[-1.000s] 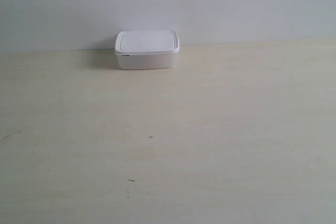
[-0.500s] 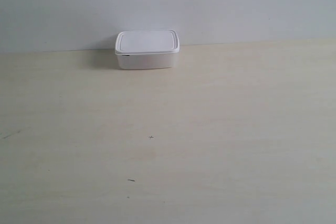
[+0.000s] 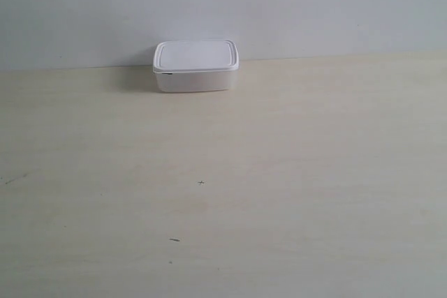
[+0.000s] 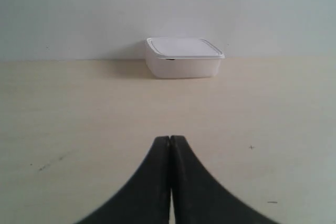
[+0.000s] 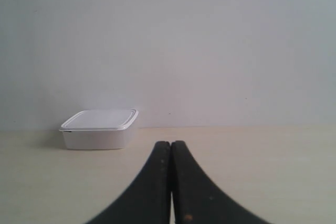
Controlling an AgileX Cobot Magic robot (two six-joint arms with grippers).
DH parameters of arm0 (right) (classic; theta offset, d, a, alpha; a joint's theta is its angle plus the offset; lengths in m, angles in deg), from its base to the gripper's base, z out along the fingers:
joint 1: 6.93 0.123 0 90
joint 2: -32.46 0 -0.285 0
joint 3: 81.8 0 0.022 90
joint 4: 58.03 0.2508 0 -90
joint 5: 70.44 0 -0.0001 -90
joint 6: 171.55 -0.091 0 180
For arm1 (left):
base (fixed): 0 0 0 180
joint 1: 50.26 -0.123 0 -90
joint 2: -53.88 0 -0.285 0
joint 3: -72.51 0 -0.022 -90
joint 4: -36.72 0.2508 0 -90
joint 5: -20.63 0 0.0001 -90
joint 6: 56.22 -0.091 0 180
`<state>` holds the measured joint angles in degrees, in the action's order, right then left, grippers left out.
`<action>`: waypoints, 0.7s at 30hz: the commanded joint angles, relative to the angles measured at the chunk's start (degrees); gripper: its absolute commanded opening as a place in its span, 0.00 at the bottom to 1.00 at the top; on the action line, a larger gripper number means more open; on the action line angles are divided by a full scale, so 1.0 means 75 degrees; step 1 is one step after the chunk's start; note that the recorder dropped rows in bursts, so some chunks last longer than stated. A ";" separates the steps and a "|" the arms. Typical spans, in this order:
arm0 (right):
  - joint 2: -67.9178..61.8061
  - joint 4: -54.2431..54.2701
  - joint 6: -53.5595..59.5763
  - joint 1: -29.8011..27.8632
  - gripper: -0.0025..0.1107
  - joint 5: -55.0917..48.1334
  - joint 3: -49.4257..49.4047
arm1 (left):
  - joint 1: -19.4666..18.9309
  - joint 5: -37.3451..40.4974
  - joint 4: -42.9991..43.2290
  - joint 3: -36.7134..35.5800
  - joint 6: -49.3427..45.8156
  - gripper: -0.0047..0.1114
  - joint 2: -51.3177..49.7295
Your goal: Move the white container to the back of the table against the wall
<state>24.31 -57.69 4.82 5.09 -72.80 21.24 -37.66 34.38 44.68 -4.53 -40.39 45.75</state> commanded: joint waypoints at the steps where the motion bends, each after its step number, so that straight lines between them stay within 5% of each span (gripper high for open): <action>1: 0.0048 -0.0046 0.0083 -0.0047 0.02 0.0092 -0.0034 | -0.0018 0.0053 -0.0691 -0.0024 -0.1281 0.04 0.0046; 21: 0.0048 -0.0046 0.0083 -0.0047 0.02 0.0092 -0.0034 | -0.0018 0.0087 -0.0691 -0.0024 -0.1281 0.04 0.0046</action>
<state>24.31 -57.69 4.82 5.09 -72.80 21.24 -37.66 34.73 39.93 -4.59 -49.81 45.75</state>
